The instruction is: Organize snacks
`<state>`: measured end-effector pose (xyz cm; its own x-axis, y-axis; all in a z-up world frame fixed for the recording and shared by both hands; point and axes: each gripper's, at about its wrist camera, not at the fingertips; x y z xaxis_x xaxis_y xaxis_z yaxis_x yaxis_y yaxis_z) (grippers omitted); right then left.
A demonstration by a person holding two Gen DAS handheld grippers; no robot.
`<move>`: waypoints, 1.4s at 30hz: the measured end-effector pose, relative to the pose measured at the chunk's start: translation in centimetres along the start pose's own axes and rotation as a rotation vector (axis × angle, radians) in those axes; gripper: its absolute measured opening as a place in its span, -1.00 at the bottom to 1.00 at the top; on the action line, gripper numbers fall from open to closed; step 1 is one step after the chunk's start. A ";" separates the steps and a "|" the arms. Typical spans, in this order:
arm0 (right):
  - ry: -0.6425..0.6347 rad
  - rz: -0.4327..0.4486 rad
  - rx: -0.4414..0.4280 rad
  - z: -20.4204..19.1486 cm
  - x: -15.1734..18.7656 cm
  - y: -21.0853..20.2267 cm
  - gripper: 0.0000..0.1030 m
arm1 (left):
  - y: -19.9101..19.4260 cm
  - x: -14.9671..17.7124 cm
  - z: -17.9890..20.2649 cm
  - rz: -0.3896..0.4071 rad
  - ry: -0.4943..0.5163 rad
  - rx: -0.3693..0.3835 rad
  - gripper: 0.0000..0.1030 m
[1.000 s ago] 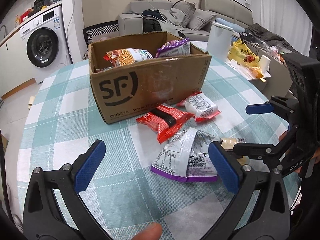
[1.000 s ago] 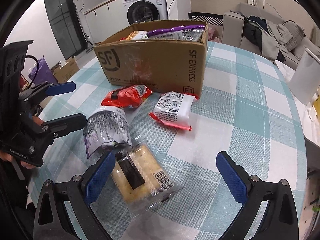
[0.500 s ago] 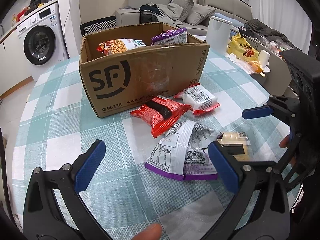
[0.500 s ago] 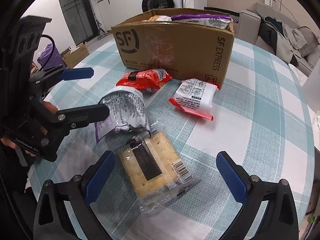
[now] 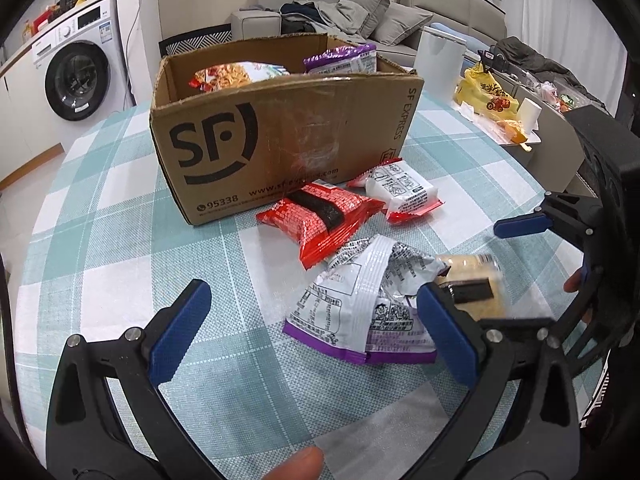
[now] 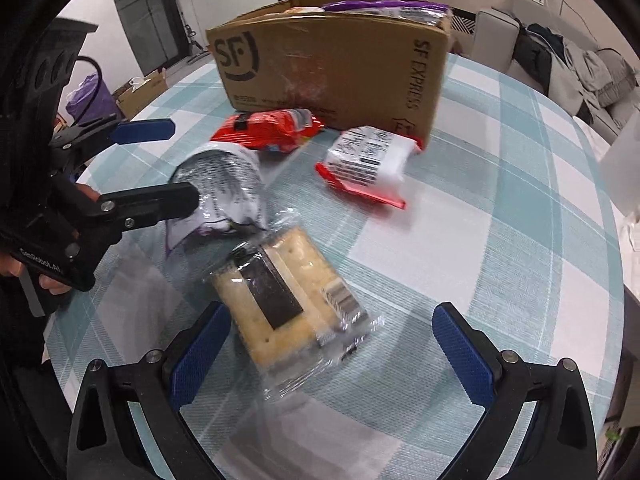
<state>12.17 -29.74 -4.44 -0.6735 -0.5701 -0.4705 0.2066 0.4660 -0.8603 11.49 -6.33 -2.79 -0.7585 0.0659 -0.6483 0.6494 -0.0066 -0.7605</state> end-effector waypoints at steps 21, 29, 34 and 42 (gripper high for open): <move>0.105 0.071 -0.005 2.0 -0.8 -0.7 0.99 | 2.0 0.8 1.2 -0.044 0.030 0.031 0.99; 0.066 0.044 0.041 0.3 -1.0 0.9 0.98 | 2.7 1.2 2.0 -0.073 0.068 0.061 0.66; 0.059 0.048 0.066 0.1 -1.0 1.0 0.97 | 2.9 1.7 2.6 -0.067 0.091 0.069 0.56; 0.054 0.050 0.059 0.2 -0.9 0.9 0.95 | 2.9 1.9 2.3 -0.054 0.086 0.084 0.53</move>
Point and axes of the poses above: each gripper's, at about its wrist camera, not at the fingertips, and y roughly the way its jaws point, z to its right, x to its underside, and after that the axes turned 9 degrees about -x, right-handed
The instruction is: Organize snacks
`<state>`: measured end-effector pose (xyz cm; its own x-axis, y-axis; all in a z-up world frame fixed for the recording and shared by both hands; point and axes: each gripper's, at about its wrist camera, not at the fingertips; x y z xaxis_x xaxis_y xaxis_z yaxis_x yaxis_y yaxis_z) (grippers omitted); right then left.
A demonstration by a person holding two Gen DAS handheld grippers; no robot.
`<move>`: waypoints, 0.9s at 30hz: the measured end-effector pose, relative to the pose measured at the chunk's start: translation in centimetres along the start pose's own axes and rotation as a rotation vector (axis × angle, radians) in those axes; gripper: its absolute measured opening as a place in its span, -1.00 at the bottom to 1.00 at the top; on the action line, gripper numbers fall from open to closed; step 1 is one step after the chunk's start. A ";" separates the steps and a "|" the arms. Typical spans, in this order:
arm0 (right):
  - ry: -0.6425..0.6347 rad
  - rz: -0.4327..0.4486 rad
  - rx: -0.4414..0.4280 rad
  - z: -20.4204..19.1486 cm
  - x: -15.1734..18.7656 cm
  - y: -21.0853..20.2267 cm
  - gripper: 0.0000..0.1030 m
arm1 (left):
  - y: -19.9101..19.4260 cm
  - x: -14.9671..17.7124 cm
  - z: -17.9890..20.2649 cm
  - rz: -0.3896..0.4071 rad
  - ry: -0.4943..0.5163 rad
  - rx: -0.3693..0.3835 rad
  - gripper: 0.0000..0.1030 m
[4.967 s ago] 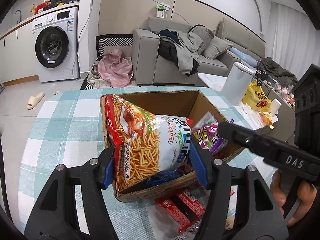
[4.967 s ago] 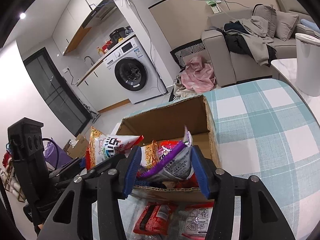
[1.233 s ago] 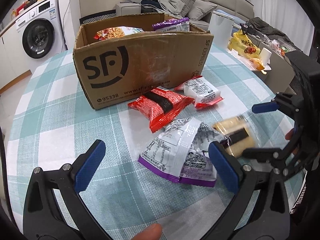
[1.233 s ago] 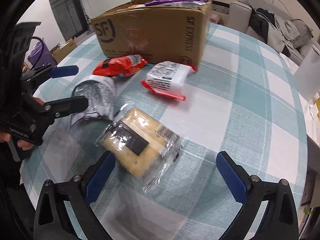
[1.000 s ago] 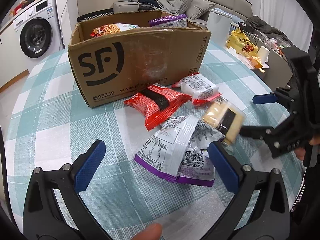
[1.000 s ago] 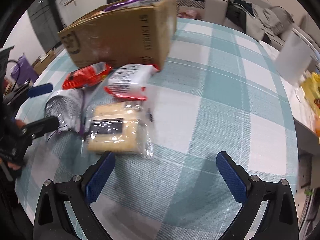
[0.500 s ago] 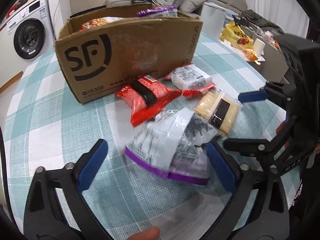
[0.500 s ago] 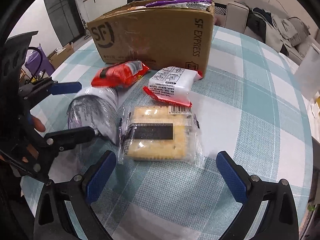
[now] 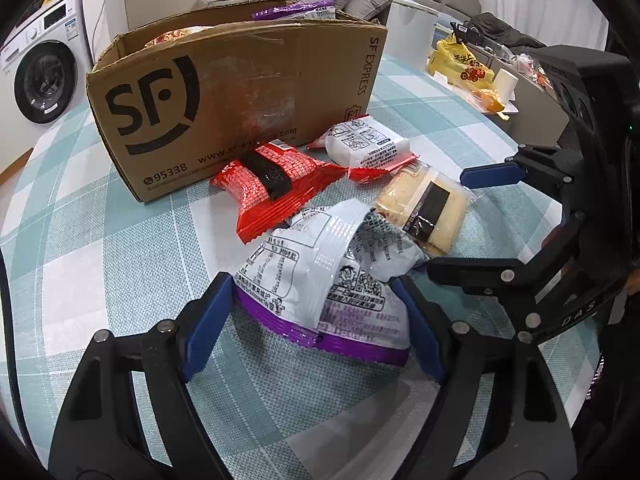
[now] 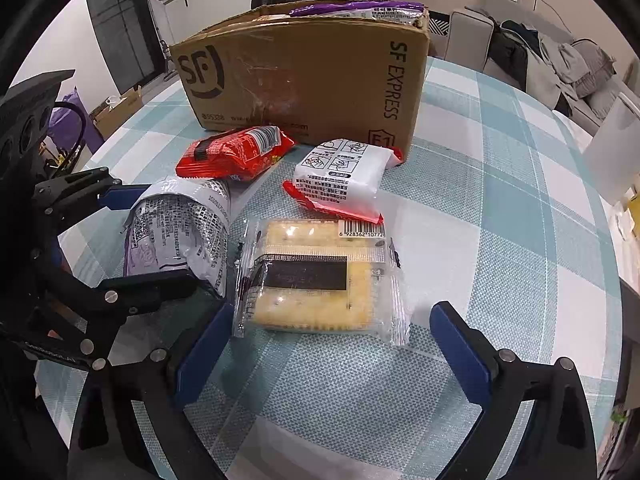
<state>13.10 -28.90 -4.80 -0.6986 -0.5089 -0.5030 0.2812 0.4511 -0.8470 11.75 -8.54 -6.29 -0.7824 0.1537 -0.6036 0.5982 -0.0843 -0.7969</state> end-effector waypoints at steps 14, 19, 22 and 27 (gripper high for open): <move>-0.007 0.024 -0.019 0.1 -0.1 -0.3 0.74 | -0.6 0.4 -0.2 0.020 0.019 0.010 0.24; 0.000 0.035 -0.016 0.1 -0.2 -0.4 0.67 | -0.7 0.4 -0.3 0.024 0.025 0.017 0.19; 0.007 0.036 -0.020 0.2 -0.4 -0.5 0.67 | -0.7 0.4 -0.4 0.021 0.031 0.023 0.18; 0.035 0.054 -0.026 0.5 -0.7 -0.4 0.67 | -0.9 0.4 -0.6 0.016 0.026 0.041 0.18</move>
Point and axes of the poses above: each gripper's, at about its wrist camera, not at the fingertips, and y roughly the way its jaws point, z to its right, x to its underside, and after that the axes turned 9 degrees about -x, right-handed
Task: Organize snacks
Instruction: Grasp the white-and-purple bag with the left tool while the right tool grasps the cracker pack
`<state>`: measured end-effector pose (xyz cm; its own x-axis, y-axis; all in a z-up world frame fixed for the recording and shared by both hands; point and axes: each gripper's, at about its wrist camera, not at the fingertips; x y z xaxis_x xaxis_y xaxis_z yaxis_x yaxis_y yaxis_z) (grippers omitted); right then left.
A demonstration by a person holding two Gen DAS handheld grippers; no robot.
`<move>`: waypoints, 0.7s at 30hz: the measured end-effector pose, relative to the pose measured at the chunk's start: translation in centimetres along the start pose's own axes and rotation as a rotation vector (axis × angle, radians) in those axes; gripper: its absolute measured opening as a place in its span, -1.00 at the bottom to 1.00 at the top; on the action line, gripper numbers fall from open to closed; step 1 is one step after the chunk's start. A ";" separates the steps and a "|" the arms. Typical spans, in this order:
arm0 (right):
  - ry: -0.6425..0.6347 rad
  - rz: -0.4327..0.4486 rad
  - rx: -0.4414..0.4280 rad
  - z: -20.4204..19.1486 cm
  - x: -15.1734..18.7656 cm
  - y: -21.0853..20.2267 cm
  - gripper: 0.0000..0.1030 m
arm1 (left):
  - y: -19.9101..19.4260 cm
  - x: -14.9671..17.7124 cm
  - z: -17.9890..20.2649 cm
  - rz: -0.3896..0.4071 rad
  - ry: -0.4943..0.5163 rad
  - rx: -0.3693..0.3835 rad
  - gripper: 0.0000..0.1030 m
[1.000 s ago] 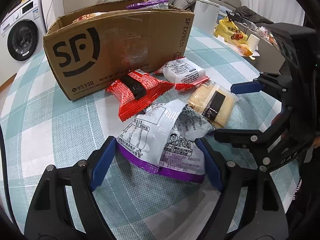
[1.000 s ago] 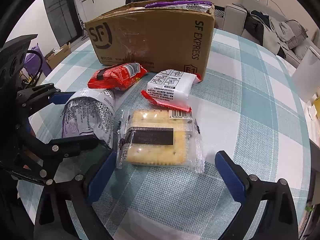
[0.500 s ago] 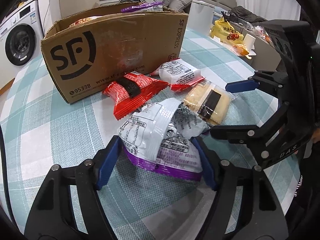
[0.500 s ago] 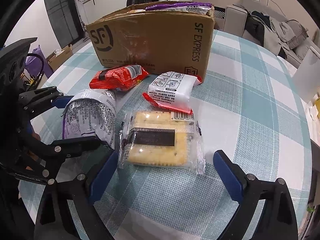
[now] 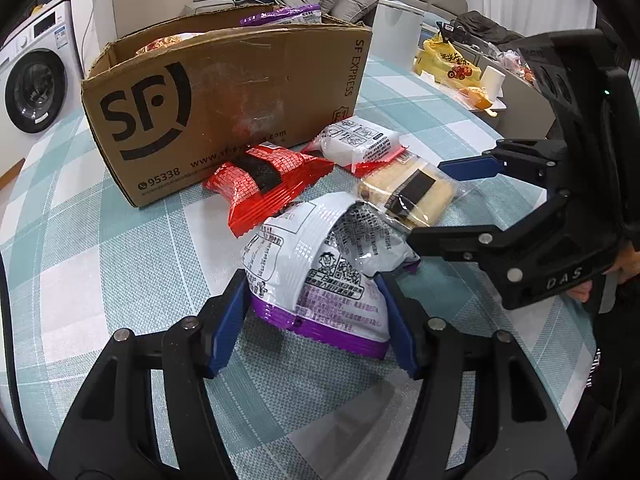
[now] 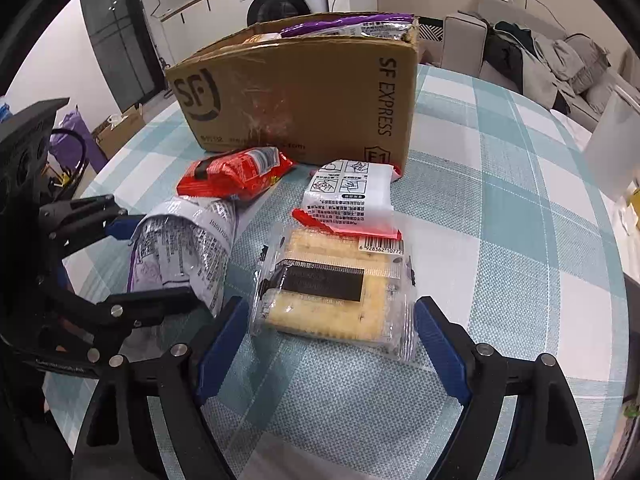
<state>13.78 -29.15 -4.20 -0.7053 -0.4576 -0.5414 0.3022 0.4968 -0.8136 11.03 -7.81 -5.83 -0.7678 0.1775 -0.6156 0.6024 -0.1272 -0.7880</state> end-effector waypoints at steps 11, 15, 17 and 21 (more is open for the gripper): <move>-0.033 0.002 -0.021 -0.4 0.0 -0.3 0.25 | -1.3 -0.2 -1.1 0.024 -0.017 0.035 0.15; -0.040 0.014 -0.060 -0.1 0.2 -1.1 0.20 | -1.8 -0.2 -1.2 0.035 -0.019 0.044 0.14; -0.047 0.014 -0.066 0.0 0.3 -1.4 0.19 | -2.0 -0.1 -1.4 0.034 -0.018 0.045 0.11; -0.060 0.027 -0.087 0.1 0.5 -2.3 0.19 | -2.3 0.1 -1.6 0.037 -0.017 0.053 0.11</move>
Point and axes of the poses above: each gripper's, at about its wrist camera, not at the fingertips, and y roughly the way its jaws point, z to its right, x to its underside, and after that the axes turned 9 degrees about -x, right-handed
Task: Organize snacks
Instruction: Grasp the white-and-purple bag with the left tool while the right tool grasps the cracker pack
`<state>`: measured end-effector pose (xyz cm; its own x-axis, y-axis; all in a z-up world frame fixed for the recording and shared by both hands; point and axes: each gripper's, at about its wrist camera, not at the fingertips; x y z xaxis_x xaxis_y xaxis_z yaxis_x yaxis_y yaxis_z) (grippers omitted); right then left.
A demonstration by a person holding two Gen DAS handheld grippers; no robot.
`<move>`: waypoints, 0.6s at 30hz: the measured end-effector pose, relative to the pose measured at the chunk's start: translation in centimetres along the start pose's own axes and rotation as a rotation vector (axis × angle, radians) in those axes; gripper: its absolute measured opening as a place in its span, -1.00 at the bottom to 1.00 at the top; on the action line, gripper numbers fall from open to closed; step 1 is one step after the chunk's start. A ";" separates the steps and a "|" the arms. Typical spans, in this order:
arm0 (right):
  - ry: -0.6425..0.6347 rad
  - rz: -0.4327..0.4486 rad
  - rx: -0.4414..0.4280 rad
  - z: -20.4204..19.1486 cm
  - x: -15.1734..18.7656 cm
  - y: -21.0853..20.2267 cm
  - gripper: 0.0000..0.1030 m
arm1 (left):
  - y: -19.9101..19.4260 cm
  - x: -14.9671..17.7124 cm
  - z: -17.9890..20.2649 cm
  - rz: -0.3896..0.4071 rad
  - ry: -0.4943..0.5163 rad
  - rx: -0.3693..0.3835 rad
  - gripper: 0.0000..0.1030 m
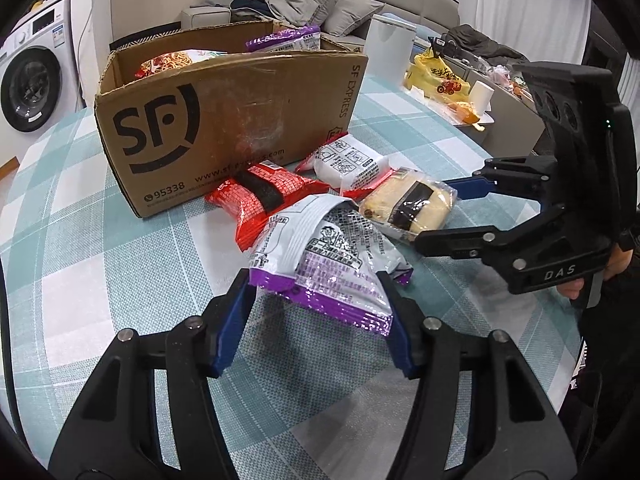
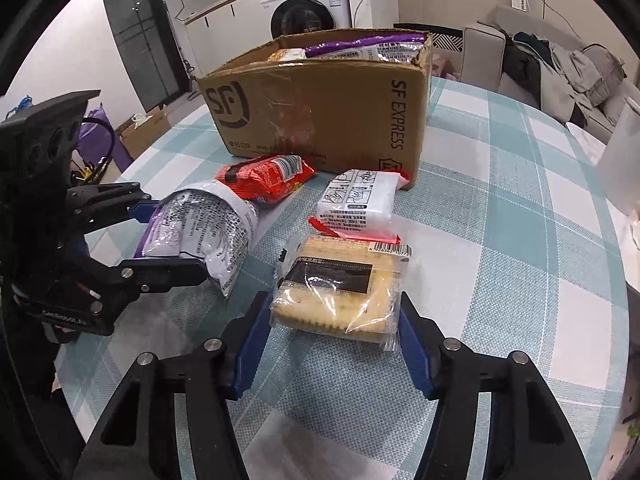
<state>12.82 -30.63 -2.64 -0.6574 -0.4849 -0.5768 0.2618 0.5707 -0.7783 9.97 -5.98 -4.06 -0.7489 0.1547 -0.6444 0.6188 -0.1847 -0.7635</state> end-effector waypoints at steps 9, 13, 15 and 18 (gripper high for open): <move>-0.021 0.039 -0.045 -0.7 0.1 -1.6 0.19 | -0.9 0.0 -0.9 0.009 -0.015 0.033 0.03; -0.019 0.043 -0.051 -0.9 0.0 -1.7 0.19 | -1.3 0.2 -1.5 0.011 -0.025 0.057 -0.21; -0.019 0.042 -0.051 -0.8 0.0 -1.7 0.19 | -1.2 0.2 -1.6 -0.001 -0.024 0.056 -0.21; -0.020 0.039 -0.053 -0.9 0.0 -1.6 0.19 | -0.9 0.1 -1.5 -0.007 -0.038 0.072 -0.21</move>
<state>11.76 -31.00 -1.20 -0.6326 -0.4746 -0.6120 0.2489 0.6237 -0.7410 9.65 -4.32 -3.48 -0.7623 0.1196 -0.6361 0.5962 -0.2529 -0.7620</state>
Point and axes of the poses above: each gripper's, at about its wrist camera, not at the fingertips, and y roughly the way its jaws point, z to its right, x to its underside, and after that the axes turned 9 degrees about -x, right-handed
